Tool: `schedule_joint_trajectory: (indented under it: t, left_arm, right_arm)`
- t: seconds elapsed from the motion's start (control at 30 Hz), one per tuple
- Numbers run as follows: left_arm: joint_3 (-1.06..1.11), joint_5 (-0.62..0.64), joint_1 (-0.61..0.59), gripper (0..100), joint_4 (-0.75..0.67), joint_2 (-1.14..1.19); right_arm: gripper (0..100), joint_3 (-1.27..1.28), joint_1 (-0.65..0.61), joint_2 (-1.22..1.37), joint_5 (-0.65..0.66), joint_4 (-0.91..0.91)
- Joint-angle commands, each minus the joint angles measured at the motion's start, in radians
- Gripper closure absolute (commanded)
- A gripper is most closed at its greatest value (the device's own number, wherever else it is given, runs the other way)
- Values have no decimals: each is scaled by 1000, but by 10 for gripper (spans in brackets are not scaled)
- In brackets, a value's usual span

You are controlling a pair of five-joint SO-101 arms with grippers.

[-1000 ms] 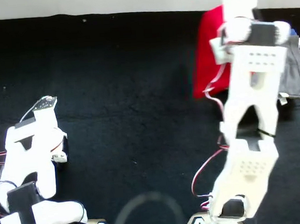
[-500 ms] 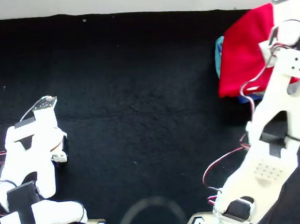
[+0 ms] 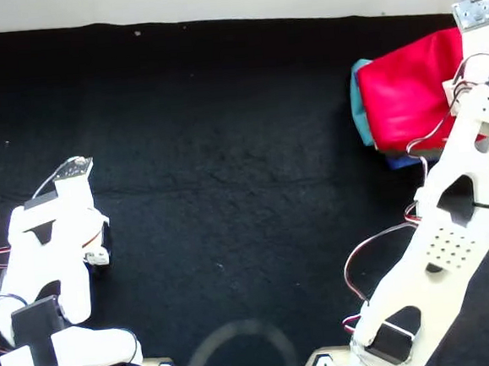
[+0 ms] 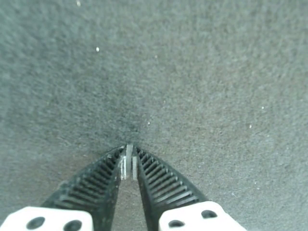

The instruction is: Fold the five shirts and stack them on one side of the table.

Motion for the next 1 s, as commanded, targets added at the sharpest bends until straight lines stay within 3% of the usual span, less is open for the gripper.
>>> schedule_joint_trajectory:
  t: [0.0, 0.2, 0.43, 0.6, 0.77, 0.87, 0.97]
  left_arm:
    - [-25, -5, -12, 992, -11, 12]
    - [-25, -5, -12, 992, -11, 13]
    - [-25, -5, -12, 992, -11, 13]
    - [-25, -5, -12, 992, -11, 13]
    - [-25, -5, -12, 992, -11, 15]
    - [-25, -5, -10, 992, -11, 15]
    - [-25, -5, -10, 992, -11, 15]
  right_arm:
    - [992, -1, 5, 18, 11, -58]
    - [865, -1, 19, 27, 5, -61]
    - [796, -117, 45, 30, -255, -65]
    - [778, -160, 38, 25, -348, -65]
    - [810, -246, 5, 30, -445, -64]
    - [989, -202, -30, 41, -381, -85]
    - [976, -151, -28, 96, -284, -133]
